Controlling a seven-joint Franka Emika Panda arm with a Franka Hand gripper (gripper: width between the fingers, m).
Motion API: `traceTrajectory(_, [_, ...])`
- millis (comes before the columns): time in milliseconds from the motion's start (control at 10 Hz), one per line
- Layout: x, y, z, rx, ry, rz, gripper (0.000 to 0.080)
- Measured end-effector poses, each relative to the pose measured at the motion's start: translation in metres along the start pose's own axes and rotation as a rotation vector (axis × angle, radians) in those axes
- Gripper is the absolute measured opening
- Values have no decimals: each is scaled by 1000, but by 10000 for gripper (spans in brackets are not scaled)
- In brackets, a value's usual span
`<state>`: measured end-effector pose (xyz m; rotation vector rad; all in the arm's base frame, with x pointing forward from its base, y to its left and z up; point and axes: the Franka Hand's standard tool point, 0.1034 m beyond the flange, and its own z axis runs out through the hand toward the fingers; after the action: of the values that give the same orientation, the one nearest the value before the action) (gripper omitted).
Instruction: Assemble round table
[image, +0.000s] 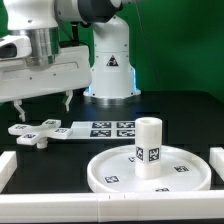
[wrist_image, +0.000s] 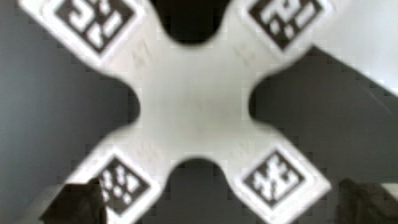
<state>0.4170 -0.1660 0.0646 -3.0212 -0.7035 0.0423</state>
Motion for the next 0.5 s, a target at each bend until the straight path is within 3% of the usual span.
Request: traceTrajectory(500, [-5, 5, 7, -3, -6, 11, 649])
